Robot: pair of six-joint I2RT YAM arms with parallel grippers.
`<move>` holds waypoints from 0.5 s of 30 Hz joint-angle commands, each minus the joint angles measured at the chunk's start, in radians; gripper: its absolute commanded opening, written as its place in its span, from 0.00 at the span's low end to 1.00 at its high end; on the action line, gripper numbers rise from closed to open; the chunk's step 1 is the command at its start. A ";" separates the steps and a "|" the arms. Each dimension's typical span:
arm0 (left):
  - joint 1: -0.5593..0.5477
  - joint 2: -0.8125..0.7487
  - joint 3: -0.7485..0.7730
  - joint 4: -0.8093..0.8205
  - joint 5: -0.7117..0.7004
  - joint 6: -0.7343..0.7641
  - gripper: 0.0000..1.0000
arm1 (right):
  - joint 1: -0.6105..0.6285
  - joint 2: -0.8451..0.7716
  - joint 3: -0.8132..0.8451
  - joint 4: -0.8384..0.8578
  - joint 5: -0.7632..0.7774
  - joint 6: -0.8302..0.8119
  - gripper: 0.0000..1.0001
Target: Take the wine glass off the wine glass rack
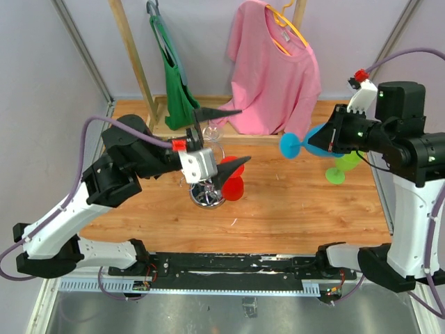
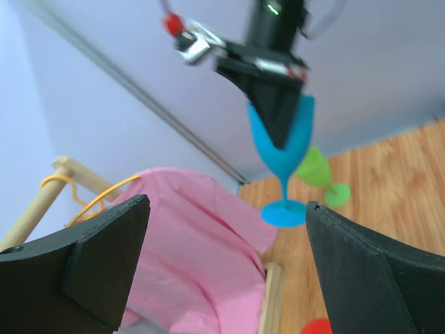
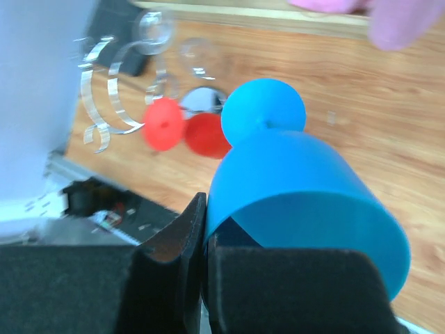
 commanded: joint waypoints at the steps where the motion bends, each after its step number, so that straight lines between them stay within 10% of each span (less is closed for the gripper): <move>1: -0.012 0.039 0.097 0.185 -0.199 -0.309 0.99 | -0.019 0.011 -0.170 0.117 0.335 -0.026 0.01; 15: -0.009 -0.019 0.088 0.148 -0.333 -0.406 0.99 | -0.018 0.124 -0.587 0.465 0.569 -0.065 0.01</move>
